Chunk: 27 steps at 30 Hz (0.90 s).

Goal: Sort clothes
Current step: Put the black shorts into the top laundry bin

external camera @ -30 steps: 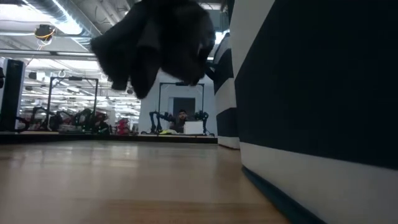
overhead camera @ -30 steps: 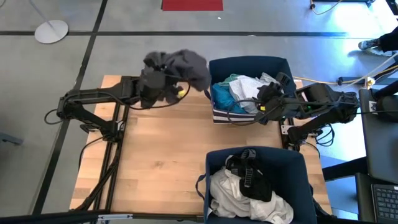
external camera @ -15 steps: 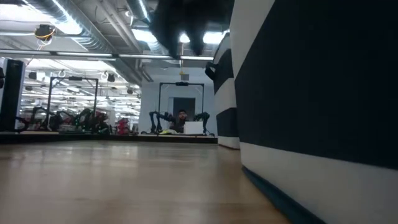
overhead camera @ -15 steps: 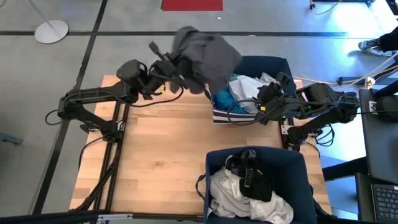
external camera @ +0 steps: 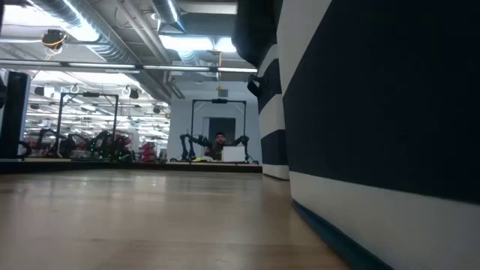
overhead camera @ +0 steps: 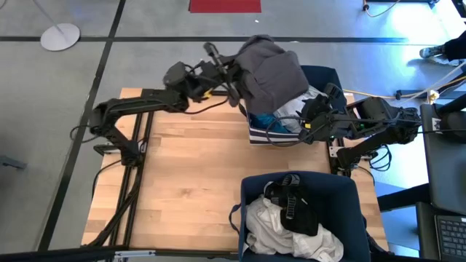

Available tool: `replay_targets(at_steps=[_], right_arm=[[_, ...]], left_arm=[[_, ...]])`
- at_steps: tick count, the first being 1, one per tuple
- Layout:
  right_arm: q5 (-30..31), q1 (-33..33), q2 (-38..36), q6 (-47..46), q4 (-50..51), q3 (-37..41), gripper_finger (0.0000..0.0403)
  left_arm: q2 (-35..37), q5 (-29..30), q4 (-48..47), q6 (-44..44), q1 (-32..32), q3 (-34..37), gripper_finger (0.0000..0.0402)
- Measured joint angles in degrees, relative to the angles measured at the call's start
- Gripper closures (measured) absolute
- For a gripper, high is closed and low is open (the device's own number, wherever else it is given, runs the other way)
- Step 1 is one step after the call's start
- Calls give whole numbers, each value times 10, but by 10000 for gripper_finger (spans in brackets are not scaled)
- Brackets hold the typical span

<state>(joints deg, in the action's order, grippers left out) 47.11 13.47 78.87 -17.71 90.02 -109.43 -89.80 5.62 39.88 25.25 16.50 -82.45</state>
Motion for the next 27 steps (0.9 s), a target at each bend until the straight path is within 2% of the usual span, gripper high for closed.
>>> replay_targets(at_steps=[7, 13, 15, 22, 27], right_arm=[[0, 0, 0, 0, 0, 0, 226], [0, 0, 0, 0, 0, 0, 226], [0, 0, 0, 0, 0, 0, 226], [0, 0, 0, 0, 0, 0, 226], [0, 0, 0, 0, 0, 0, 226]], left_arm=[[-91, -19, -3, -26, 26, -45, 348], [-113, -15, -58, -41, 33, -49, 321], [-113, -15, -118, -51, 36, -65, 305], [-113, -22, -453, -113, 56, -191, 238], [-113, -39, -640, -138, 61, -269, 211]])
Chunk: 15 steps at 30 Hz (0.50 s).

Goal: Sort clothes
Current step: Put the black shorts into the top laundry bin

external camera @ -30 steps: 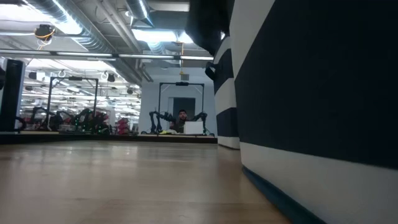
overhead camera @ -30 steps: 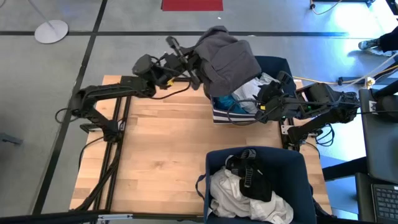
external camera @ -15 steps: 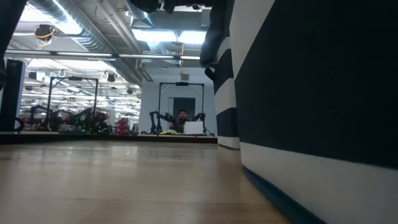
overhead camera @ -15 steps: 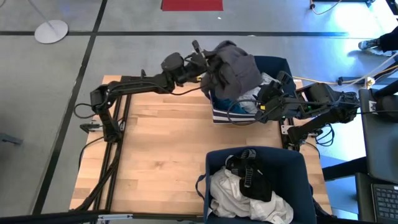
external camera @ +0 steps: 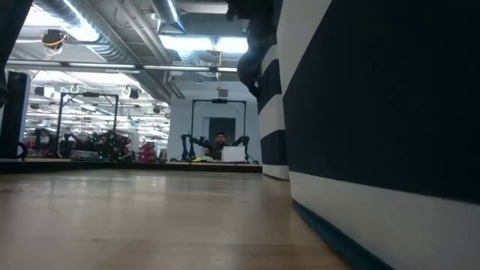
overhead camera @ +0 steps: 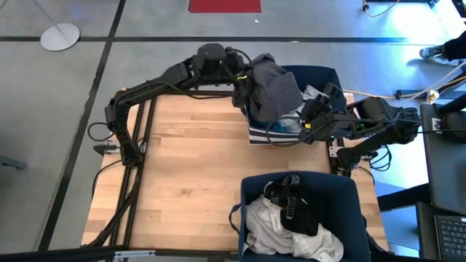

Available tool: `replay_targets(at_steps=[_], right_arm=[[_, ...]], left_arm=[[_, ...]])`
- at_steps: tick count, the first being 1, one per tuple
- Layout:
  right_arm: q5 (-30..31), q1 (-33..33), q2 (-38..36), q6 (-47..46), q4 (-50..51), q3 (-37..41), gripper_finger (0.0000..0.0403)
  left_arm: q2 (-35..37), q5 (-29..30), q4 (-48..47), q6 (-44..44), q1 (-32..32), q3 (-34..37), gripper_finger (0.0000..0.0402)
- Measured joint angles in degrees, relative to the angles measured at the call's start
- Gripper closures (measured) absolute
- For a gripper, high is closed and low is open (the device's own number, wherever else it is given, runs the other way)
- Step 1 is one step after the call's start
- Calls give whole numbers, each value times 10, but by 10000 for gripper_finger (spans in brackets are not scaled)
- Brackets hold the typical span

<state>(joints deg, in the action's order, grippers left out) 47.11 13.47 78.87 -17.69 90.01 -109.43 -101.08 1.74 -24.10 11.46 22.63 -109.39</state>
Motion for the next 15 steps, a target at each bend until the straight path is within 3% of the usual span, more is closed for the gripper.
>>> replay_targets(at_steps=[4, 10, 15], right_arm=[[0, 0, 0, 0, 0, 0, 226], [0, 0, 0, 8, -25, 0, 226], [-2, -1, 5, 106, -191, 12, 226]], left_arm=[[0, 0, -115, -9, -3, -46, 206], [6, 3, -164, -10, -7, -69, 206], [10, 5, -151, -12, -9, -69, 206]])
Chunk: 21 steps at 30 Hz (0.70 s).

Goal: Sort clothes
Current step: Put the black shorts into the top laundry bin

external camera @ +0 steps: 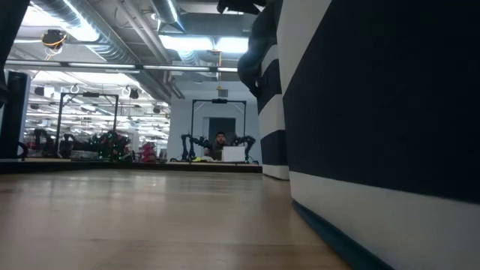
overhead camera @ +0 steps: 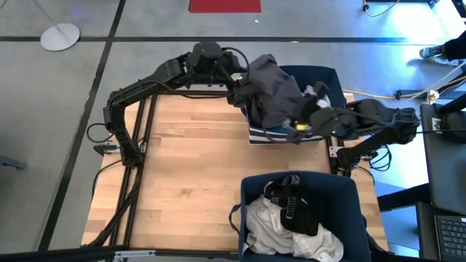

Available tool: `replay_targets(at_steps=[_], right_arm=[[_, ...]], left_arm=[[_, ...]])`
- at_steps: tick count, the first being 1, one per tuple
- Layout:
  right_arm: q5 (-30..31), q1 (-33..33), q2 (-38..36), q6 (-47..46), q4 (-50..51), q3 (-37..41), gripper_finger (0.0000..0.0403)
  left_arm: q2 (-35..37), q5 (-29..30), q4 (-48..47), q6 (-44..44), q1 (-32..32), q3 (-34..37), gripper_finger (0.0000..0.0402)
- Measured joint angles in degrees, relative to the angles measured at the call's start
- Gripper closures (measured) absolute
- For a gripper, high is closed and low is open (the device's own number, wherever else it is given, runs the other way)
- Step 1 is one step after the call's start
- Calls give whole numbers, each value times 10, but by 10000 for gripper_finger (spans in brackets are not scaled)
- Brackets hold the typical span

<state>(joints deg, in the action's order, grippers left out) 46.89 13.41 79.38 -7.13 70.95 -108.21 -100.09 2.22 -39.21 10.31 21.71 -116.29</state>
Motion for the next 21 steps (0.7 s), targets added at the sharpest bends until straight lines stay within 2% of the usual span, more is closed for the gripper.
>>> replay_targets(at_steps=[3, 5, 9, 13, 21], right_arm=[[-7, -14, 9, 93, -128, 29, 226], [-37, -32, 17, 159, -203, 53, 226], [-63, -91, 47, 220, -277, 91, 226], [-73, -164, 75, 216, -233, 102, 226], [-167, -313, 88, 143, -39, 102, 226]], left_arm=[[0, 0, -5, 4, 0, 4, 206], [0, 1, -11, 5, 0, 4, 206], [13, 2, -35, 3, -1, 5, 206], [42, 7, -75, 1, -1, 5, 206], [110, 21, -161, -7, 1, 5, 206]])
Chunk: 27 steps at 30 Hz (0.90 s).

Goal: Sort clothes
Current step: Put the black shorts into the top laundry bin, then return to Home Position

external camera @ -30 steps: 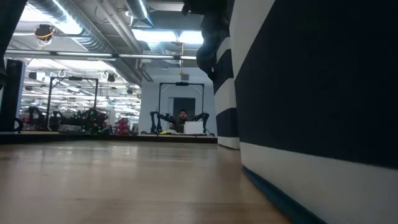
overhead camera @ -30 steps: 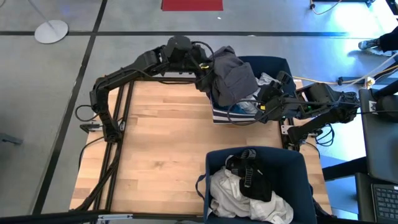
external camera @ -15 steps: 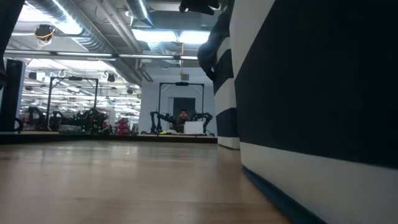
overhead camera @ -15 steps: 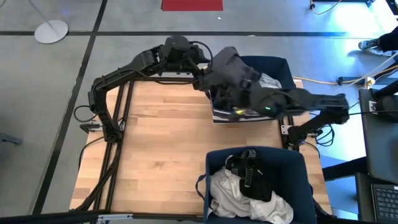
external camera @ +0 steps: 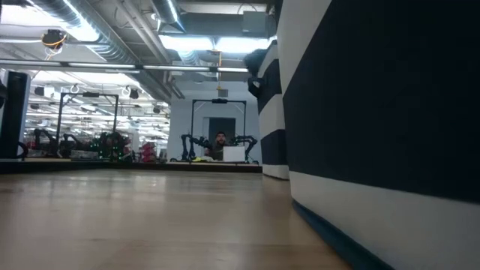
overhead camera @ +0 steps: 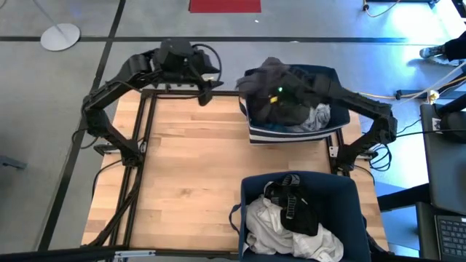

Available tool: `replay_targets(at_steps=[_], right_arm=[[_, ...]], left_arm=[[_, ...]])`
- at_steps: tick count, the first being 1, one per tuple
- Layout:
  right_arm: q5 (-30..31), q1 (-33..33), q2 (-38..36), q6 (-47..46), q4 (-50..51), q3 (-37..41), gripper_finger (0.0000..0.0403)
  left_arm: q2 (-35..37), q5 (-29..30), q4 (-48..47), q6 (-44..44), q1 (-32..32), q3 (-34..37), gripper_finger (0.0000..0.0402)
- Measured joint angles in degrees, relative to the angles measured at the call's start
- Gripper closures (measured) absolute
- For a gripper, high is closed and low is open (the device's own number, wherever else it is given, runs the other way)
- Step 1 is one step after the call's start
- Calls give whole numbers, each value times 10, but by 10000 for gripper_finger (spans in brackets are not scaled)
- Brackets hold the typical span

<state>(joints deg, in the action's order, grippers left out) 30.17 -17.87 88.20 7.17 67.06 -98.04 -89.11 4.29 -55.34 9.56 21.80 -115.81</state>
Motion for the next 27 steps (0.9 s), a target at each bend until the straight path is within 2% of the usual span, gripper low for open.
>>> replay_targets(at_steps=[3, 6, 12, 13, 16, 19, 22, 27], right_arm=[[-81, -57, -5, -28, 93, 0, 226], [-147, -93, -7, -43, 144, 6, 226], [-232, -141, -11, -18, 120, 79, 226], [-239, -149, -11, -11, 112, 97, 226], [-208, -152, -18, 0, 82, 118, 226], [-216, -152, -30, 6, 78, 118, 226], [-193, -151, -40, 8, 78, 118, 226], [-193, -152, -77, 2, 112, 94, 226]], left_arm=[[12, 0, -36, -4, 0, 0, 206], [16, 0, -60, -6, 0, 1, 206], [18, 0, -55, -17, -2, 25, 206], [20, 0, -50, -17, -4, 38, 206], [31, 4, -15, -19, -4, 88, 206], [50, 4, 29, -23, -4, 144, 206], [65, 5, 82, -24, -3, 196, 206], [89, 5, 132, -30, -3, 240, 206]])
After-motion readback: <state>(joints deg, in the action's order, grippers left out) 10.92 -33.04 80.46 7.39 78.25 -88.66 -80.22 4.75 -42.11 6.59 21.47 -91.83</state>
